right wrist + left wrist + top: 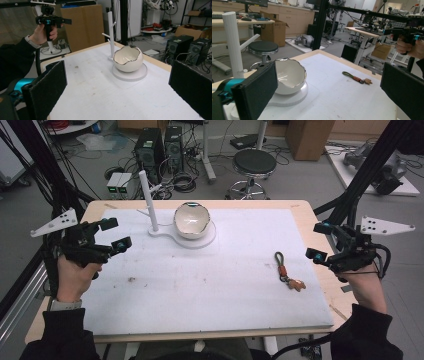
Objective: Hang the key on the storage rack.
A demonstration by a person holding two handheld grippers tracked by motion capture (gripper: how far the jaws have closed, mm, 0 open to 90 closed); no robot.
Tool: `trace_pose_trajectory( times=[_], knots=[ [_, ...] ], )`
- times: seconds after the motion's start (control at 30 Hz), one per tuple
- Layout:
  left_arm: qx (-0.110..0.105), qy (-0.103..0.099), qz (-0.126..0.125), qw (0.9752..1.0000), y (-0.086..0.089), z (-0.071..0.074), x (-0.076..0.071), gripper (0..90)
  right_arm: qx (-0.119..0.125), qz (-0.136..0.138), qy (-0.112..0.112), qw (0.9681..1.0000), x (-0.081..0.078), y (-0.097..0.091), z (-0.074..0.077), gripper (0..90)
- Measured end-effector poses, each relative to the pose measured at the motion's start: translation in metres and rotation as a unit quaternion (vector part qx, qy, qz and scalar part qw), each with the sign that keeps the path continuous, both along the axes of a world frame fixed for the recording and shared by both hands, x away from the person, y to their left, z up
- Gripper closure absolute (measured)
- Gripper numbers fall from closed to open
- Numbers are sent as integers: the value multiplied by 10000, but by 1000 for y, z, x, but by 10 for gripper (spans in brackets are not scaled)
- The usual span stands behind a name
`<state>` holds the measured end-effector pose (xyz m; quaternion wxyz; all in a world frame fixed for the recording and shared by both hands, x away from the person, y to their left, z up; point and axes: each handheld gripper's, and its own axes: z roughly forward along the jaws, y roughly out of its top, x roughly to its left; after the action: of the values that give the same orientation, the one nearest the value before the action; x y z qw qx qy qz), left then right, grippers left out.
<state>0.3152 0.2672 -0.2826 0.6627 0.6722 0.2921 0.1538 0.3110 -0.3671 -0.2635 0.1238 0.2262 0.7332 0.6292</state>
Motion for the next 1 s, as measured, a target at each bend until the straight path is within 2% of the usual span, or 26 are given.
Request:
trace_pose_trajectory(
  times=[0.27,0.37,0.4,0.5,0.57,0.7,0.77,0.87,0.97,1.0],
  knots=[
    [26,48,-17,10000,-1,-1,0,17,-16,-44,37,10000,1,-1,-2,11],
    [36,60,-15,10000,-1,-1,1,17,-269,-361,113,9989,4,-8,-7,11],
    [34,57,-13,10000,-1,-1,1,17,-269,-361,113,9989,4,-8,-7,11],
    [34,64,-41,10000,-1,-1,2,17,-463,-726,153,9962,1,-21,-9,10],
    [27,96,-27,9999,-2,-1,2,17,-335,-756,151,9965,-4,-33,-8,11],
    [59,119,-58,9999,-4,-2,2,17,-83,-1020,95,9947,-10,-52,-9,11],
    [78,123,-58,9999,-5,-3,2,17,-22,-986,136,9950,-8,-53,-12,10],
    [58,108,-103,9999,-7,-4,2,17,-130,-881,215,9958,1,-46,-18,10],
    [69,94,-107,9999,-6,-5,3,17,-126,-560,336,9978,17,-35,-33,11],
    [43,95,-105,9999,-6,-5,3,17,-168,-579,419,9973,23,-32,-39,11]
  ],
)
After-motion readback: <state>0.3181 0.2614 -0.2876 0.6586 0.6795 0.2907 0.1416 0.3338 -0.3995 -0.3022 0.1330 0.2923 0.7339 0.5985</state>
